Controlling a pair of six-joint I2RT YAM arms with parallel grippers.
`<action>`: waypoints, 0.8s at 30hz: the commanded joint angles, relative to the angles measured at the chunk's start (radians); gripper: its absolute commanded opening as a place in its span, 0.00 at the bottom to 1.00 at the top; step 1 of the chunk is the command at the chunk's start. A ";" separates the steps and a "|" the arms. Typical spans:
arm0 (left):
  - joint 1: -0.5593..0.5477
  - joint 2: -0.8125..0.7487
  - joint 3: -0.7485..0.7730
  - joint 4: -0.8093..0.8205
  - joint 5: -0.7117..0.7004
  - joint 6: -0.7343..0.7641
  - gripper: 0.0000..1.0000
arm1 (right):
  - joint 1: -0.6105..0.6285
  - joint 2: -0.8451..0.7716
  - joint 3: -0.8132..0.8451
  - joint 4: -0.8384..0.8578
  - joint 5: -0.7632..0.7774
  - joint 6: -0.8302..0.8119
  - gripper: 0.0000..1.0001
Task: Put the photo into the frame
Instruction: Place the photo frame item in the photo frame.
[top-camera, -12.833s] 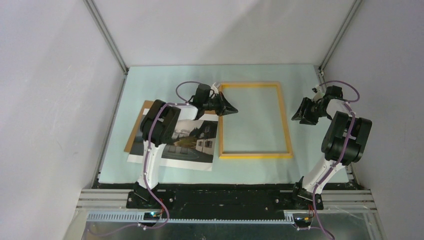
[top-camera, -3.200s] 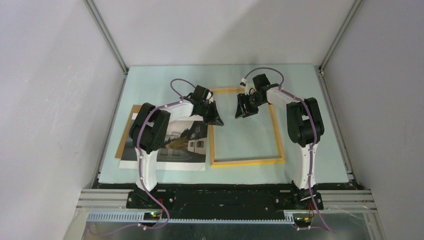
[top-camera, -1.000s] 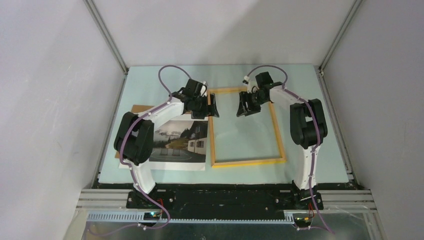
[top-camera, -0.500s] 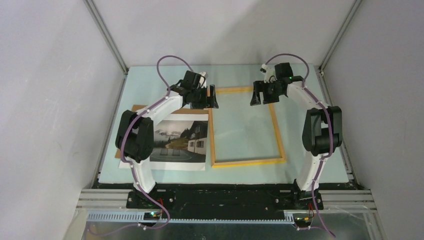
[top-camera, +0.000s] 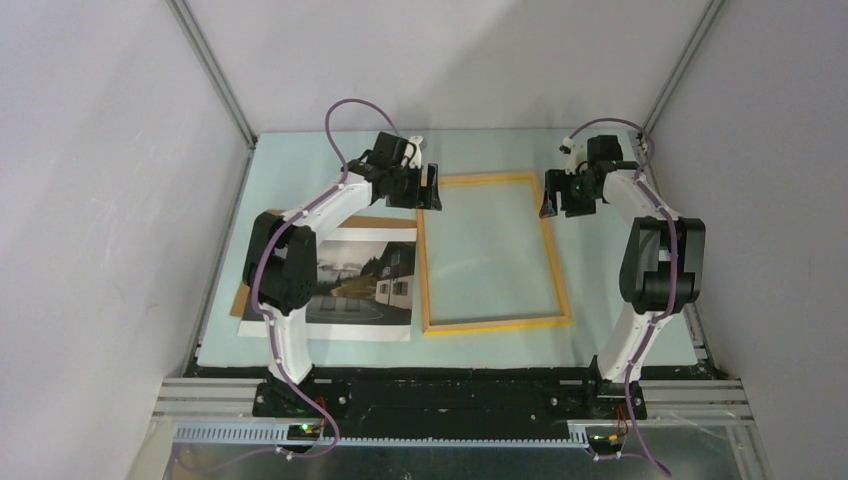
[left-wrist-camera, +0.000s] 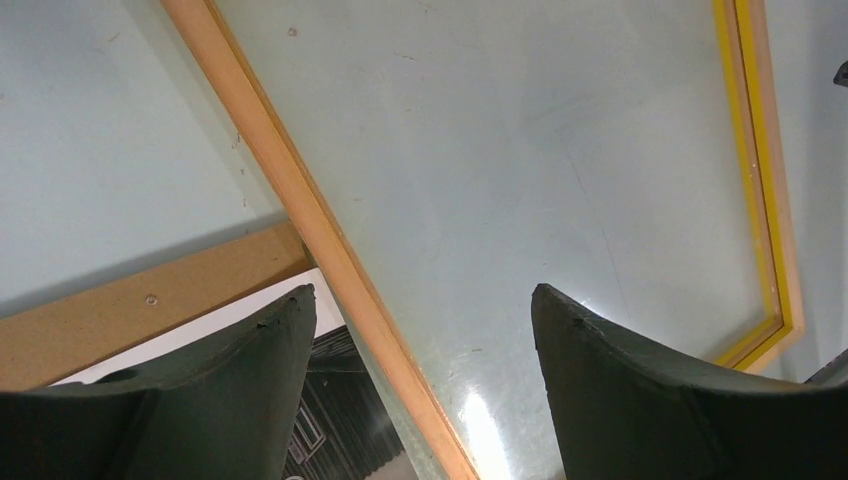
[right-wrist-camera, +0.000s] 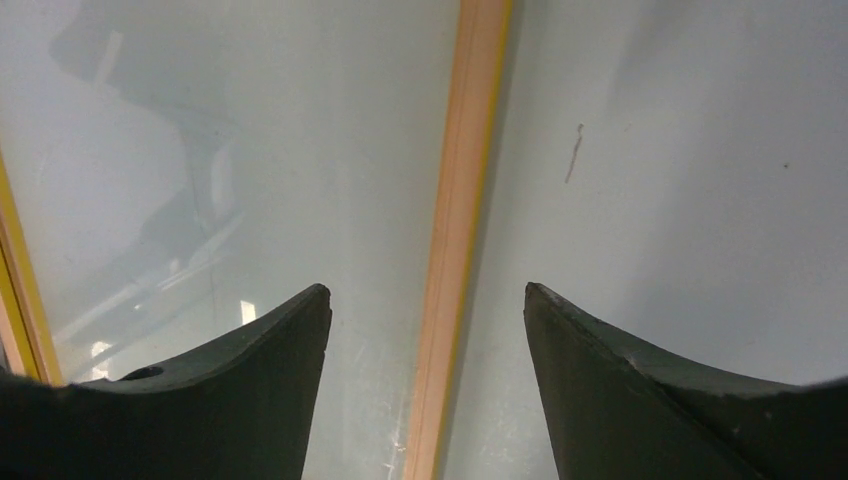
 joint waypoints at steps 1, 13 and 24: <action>0.004 0.002 0.032 0.003 0.025 0.058 0.84 | -0.012 0.027 -0.015 0.006 0.008 -0.025 0.74; 0.014 -0.005 0.027 -0.003 0.013 0.084 0.84 | -0.009 0.100 -0.040 -0.018 0.007 -0.066 0.59; 0.058 -0.035 0.005 -0.014 -0.008 0.105 0.84 | -0.015 0.125 -0.041 -0.026 0.022 -0.109 0.37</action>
